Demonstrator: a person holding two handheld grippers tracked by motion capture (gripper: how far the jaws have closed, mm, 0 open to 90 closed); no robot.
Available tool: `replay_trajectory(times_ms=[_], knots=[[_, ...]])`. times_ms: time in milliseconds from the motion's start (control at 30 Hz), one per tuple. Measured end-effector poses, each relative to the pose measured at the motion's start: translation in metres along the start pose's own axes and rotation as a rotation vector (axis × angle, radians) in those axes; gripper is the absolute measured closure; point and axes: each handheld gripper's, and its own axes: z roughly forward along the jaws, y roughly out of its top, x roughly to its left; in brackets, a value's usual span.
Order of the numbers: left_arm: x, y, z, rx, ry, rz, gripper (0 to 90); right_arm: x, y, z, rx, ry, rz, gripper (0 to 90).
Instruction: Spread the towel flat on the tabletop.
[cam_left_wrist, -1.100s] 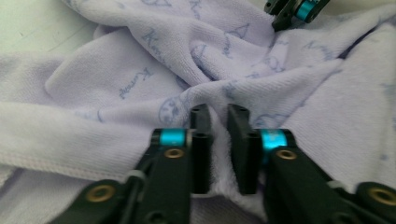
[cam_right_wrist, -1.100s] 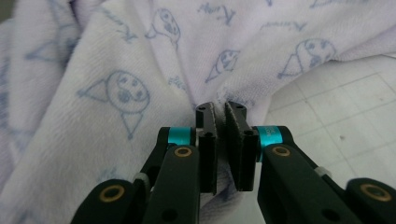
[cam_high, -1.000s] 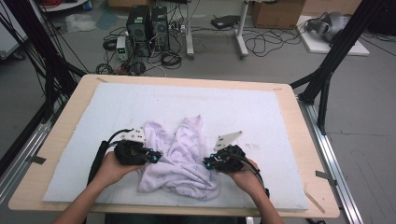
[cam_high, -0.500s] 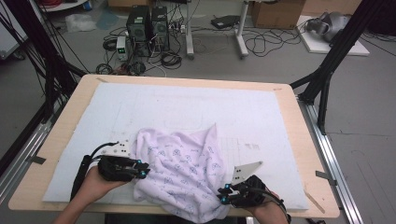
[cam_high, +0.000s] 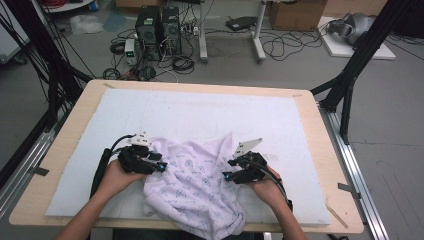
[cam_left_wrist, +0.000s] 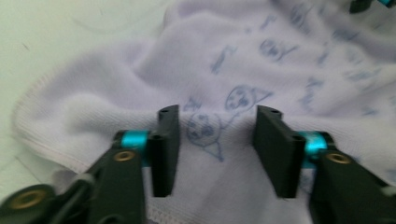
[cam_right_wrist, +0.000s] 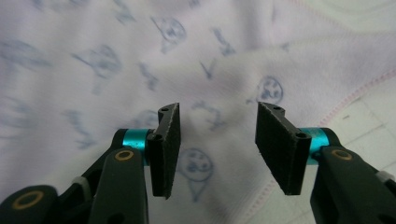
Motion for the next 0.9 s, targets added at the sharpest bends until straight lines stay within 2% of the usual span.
replay_trajectory(times_ms=[33,67,100,133,167,200,233,300,367,400,467,533,567,600,667,700,733,800,900], knots=[[0.0,-0.003,0.005,0.013,-0.019,0.001,74.6,-0.004,-0.001,0.008,0.036,0.006,0.008,57.2],[0.001,-0.004,0.006,0.018,-0.034,0.011,74.6,-0.004,-0.001,0.008,0.036,0.006,0.008,57.2],[0.0,-0.005,0.007,0.016,-0.044,0.017,84.0,-0.005,-0.003,0.009,0.029,0.005,0.004,68.0],[-0.001,-0.005,0.007,0.011,-0.042,0.011,85.9,-0.005,-0.003,0.008,0.026,0.004,-0.001,78.2],[-0.002,-0.005,0.007,0.014,-0.037,0.016,85.9,-0.005,-0.003,0.008,0.026,0.004,-0.001,78.2],[-0.002,-0.005,0.006,0.017,-0.033,0.023,87.9,-0.006,-0.005,0.008,0.022,0.016,-0.001,85.7],[-0.002,-0.006,0.005,0.017,-0.036,0.019,88.8,-0.007,-0.006,0.006,0.02,0.025,0.012,87.5],[0.0,-0.008,0.0,0.01,-0.036,0.014,89.4,-0.007,-0.01,0.003,0.023,0.034,0.017,88.1],[0.002,-0.012,-0.005,0.004,-0.031,0.009,89.5,-0.004,-0.015,-0.003,0.04,0.022,0.009,88.3],[0.002,-0.014,-0.008,-0.001,-0.024,0.004,89.6,0.0,-0.023,-0.011,0.048,0.022,0.003,88.3],[0.005,-0.019,-0.014,-0.005,-0.02,-0.004,89.6,0.003,-0.028,-0.015,0.044,0.022,0.008,88.3],[0.008,-0.023,-0.019,-0.01,-0.015,-0.017,89.6,0.007,-0.039,-0.023,0.041,0.044,0.026,88.3],[0.008,-0.023,-0.021,-0.017,-0.011,-0.022,89.2,0.011,-0.046,-0.03,0.045,0.077,0.039,87.9],[0.009,-0.023,-0.022,-0.028,-0.008,-0.023,89.2,0.011,-0.046,-0.03,0.045,0.077,0.039,87.9],[0.012,-0.018,-0.025,-0.047,0.001,-0.031,75.7,0.014,-0.044,-0.038,0.027,0.066,0.023,79.9],[0.013,-0.014,-0.025,-0.059,0.008,-0.037,75.7,0.014,-0.044,-0.038,0.027,0.066,0.023,79.9],[0.015,-0.01,-0.025,-0.067,0.021,-0.038,70.5,0.013,-0.04,-0.041,0.011,0.053,0.022,77.7],[0.018,-0.001,-0.025,-0.087,0.047,-0.049,62.3,0.006,-0.03,-0.045,-0.04,0.026,0.021,70.9],[0.026,0.011,-0.02,-0.085,0.086,-0.052,61.1,-0.009,-0.017,-0.043,-0.086,-0.005,0.024,63.5]])
